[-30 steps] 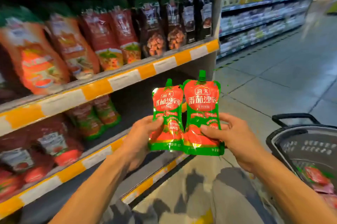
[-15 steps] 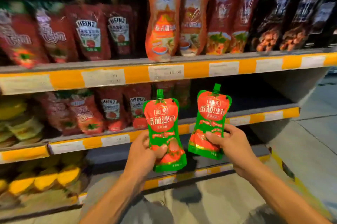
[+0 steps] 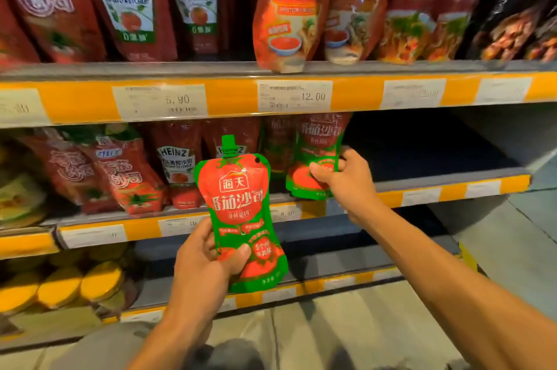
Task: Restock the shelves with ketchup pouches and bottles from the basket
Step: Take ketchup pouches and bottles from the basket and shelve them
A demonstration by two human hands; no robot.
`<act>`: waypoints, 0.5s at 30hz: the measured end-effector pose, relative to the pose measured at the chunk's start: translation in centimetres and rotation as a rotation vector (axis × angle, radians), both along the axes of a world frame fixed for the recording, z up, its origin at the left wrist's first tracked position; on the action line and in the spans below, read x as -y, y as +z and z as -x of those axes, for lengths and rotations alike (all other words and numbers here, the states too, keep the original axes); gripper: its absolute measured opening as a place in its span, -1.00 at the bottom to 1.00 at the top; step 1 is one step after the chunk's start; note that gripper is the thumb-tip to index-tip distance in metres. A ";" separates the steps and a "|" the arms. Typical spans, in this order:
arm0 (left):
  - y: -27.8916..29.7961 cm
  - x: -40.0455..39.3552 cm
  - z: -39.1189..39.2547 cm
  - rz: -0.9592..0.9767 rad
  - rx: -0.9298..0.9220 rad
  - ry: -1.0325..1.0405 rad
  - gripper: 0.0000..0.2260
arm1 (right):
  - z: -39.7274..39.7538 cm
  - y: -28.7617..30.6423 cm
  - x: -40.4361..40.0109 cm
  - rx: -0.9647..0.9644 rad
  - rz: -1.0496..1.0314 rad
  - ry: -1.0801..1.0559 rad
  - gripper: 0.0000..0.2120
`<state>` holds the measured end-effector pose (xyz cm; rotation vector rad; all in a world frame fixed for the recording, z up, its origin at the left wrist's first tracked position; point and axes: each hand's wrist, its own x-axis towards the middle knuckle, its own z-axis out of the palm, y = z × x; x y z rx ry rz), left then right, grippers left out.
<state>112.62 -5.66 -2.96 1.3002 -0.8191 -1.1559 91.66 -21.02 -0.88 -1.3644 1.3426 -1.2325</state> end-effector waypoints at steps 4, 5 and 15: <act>-0.3 0.2 -0.5 0.001 -0.033 0.018 -0.61 | -1.8 -0.8 1.0 -0.055 0.045 0.044 -0.69; -0.4 0.3 -0.6 0.007 -0.043 0.021 -0.61 | -2.2 -1.1 1.1 -0.074 0.057 0.044 -0.69; 0.0 0.4 -0.7 0.026 -0.127 0.050 -0.62 | -4.5 -3.2 2.0 -0.149 0.124 0.018 -0.67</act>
